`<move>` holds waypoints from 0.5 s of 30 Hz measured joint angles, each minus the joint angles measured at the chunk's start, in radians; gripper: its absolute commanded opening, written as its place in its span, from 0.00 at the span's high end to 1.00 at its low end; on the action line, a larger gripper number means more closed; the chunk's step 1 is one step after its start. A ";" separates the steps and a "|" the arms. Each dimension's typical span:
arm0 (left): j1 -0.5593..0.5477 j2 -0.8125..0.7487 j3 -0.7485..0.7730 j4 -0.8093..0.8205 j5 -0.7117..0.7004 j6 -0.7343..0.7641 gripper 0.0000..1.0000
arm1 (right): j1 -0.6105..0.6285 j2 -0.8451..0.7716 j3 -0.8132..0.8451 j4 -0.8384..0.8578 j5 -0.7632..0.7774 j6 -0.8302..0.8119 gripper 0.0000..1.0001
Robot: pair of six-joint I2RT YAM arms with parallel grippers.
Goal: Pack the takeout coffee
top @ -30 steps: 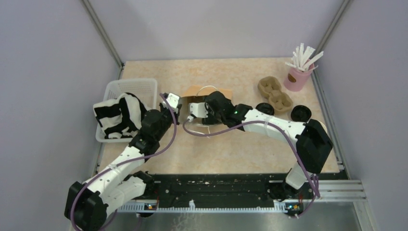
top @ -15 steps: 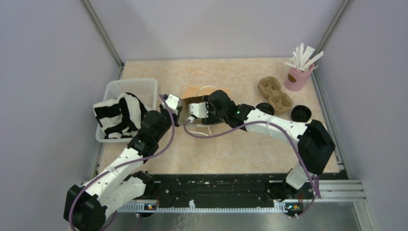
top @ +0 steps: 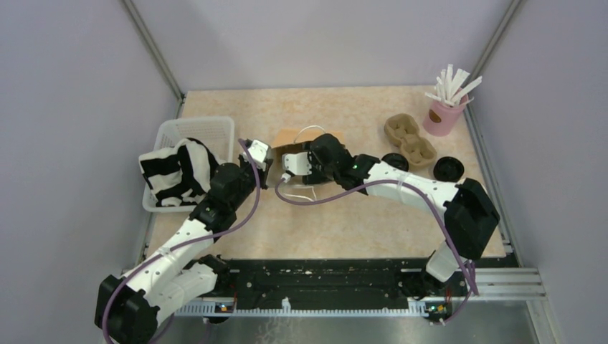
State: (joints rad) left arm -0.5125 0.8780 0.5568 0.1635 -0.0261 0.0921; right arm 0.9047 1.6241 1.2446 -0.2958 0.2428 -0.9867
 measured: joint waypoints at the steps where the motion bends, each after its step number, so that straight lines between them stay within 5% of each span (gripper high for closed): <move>1: 0.000 0.002 0.002 -0.002 0.000 0.000 1.00 | 0.000 0.000 0.001 0.001 0.004 -0.001 0.78; 15: -0.001 0.002 0.008 -0.021 0.011 -0.011 1.00 | -0.035 0.008 0.001 0.049 0.014 -0.035 0.78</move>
State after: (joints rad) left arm -0.5137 0.8795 0.5652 0.1421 -0.0154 0.0811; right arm 0.8692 1.6321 1.2457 -0.2470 0.2565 -1.0222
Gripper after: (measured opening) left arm 0.006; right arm 0.673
